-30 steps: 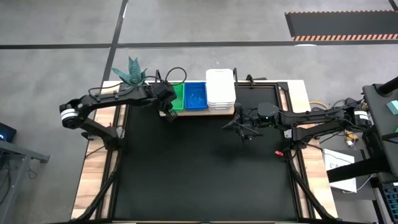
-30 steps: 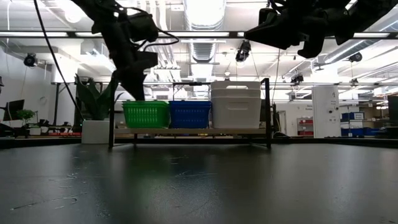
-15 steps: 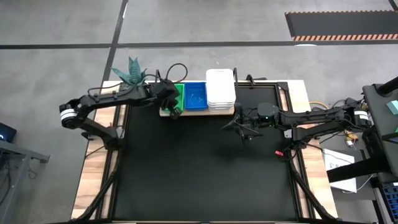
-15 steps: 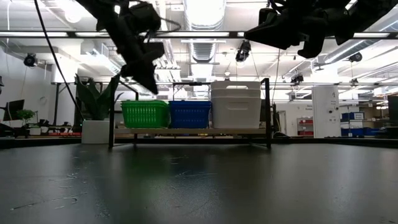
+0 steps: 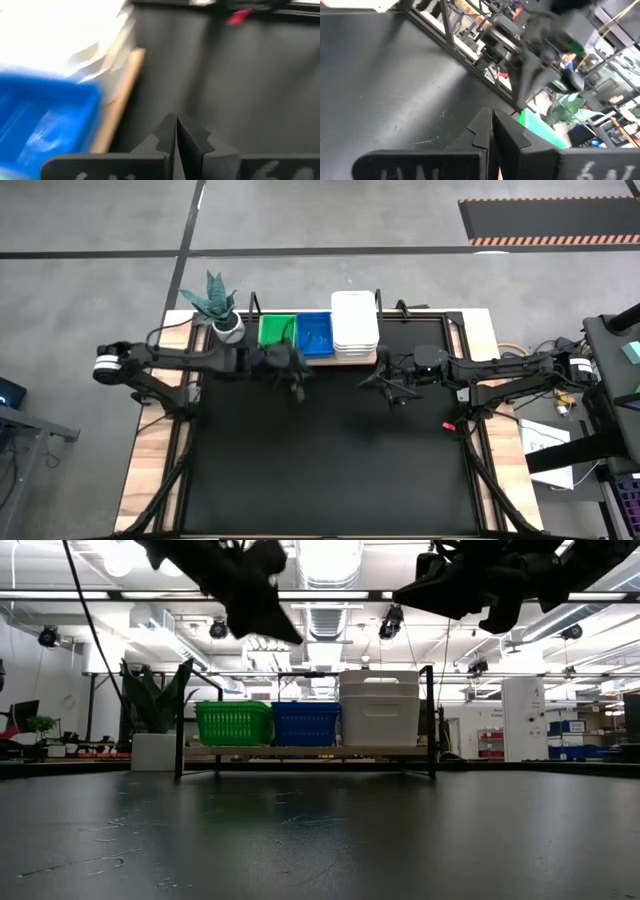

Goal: Stack baskets on shelf by color
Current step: Return to Home Position

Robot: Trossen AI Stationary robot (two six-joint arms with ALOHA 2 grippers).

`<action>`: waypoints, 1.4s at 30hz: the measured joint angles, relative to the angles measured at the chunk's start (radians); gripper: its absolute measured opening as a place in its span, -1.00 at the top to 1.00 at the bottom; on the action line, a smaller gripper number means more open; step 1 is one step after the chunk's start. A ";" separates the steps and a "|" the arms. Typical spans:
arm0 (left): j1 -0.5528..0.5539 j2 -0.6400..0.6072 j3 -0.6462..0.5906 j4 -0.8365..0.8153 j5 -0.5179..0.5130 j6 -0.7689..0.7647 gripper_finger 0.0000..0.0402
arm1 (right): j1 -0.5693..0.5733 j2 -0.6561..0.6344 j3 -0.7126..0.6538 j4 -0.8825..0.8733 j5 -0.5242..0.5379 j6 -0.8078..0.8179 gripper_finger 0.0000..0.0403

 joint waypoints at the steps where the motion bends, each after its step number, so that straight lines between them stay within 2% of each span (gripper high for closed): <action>1: -0.034 0.000 -0.009 0.030 0.001 0.023 1.00 | 0.000 0.000 0.000 0.000 -0.017 -0.001 0.94; 5: -0.169 -0.004 -0.091 0.164 0.079 0.168 1.00 | -0.017 0.001 -0.006 0.038 -0.129 -0.005 0.94; 9: -0.252 -0.067 -0.188 0.230 0.126 0.171 1.00 | -0.049 0.001 -0.050 0.097 -0.137 0.030 0.96; 13: -0.270 -0.186 -0.322 0.310 0.124 0.122 1.00 | -0.059 0.001 -0.113 0.251 -0.142 0.088 0.96; 18: -0.270 -0.369 -0.521 0.489 0.123 0.120 1.00 | -0.059 0.000 -0.206 0.441 -0.134 0.166 0.96; 23: -0.270 -0.543 -0.694 0.592 0.120 0.121 1.00 | -0.059 -0.023 -0.317 0.528 -0.036 0.261 0.96; 33: -0.270 -0.869 -0.905 0.589 0.099 0.119 1.00 | -0.059 -0.167 -0.536 0.606 0.066 0.398 0.96; 38: -0.270 -0.967 -0.971 0.583 0.092 0.119 1.00 | -0.059 -0.258 -0.536 0.521 0.071 0.421 0.96; 42: -0.270 -1.033 -0.976 0.535 0.092 0.119 1.00 | -0.059 -0.314 -0.536 0.503 0.071 0.409 0.96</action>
